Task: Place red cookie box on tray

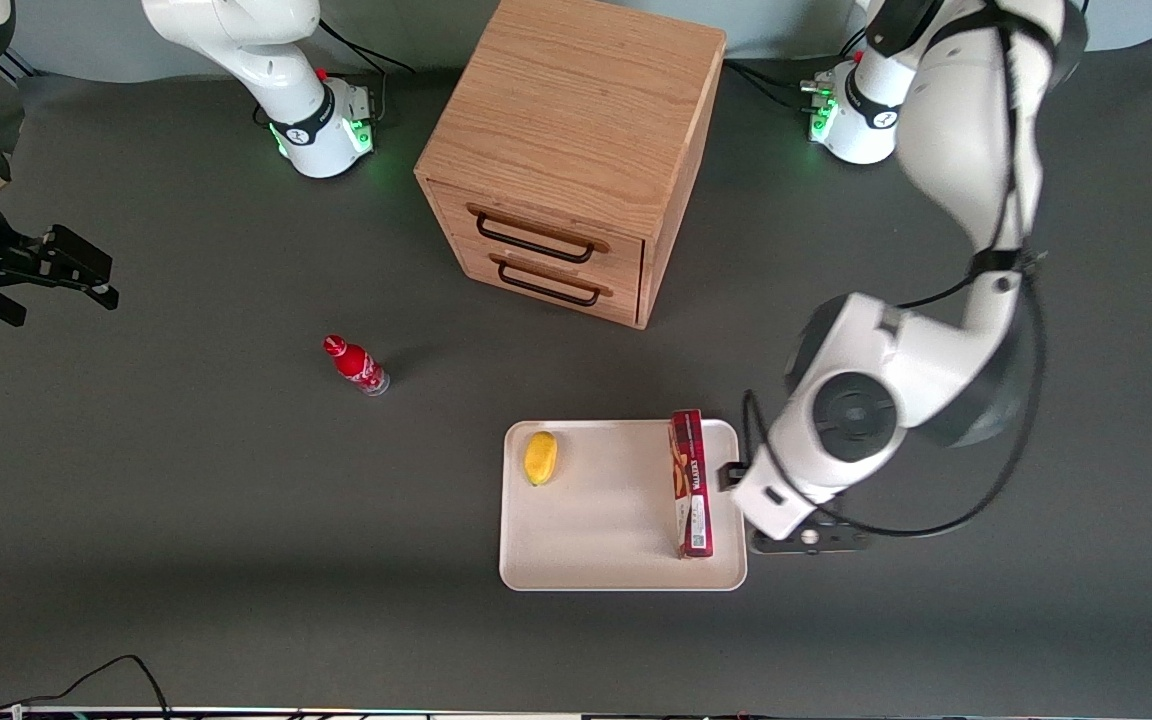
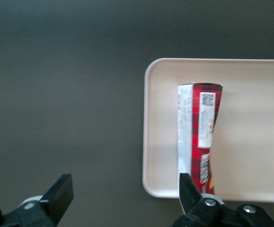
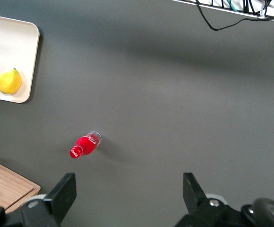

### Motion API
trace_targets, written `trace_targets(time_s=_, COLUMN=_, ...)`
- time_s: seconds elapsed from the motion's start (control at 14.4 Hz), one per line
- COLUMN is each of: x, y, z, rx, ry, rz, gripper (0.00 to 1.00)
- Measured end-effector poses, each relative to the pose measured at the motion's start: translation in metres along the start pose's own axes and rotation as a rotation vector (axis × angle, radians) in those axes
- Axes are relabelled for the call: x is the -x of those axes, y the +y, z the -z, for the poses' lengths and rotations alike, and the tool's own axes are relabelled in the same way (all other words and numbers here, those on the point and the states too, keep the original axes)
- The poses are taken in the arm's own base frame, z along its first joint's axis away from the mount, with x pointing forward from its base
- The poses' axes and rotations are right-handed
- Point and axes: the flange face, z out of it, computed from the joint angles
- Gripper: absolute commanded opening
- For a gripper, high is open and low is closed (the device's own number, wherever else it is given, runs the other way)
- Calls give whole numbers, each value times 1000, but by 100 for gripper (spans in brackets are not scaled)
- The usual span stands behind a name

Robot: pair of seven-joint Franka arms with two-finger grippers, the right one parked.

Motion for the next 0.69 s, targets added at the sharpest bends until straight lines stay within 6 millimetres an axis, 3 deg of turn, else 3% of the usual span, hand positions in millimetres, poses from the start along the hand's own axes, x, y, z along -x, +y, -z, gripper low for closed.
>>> trace_targets(time_s=0.14, x=2, y=-57, z=49, rx=18, ry=-30, rz=-46, gripper=100)
trace_targets(time_s=0.35, x=17, y=-129, z=98, rx=36, ry=-87, rz=-118, gripper=100)
trace_targets(time_s=0.69, x=71, y=-203, z=181, rx=23, ry=-143, rz=-178, gripper=100)
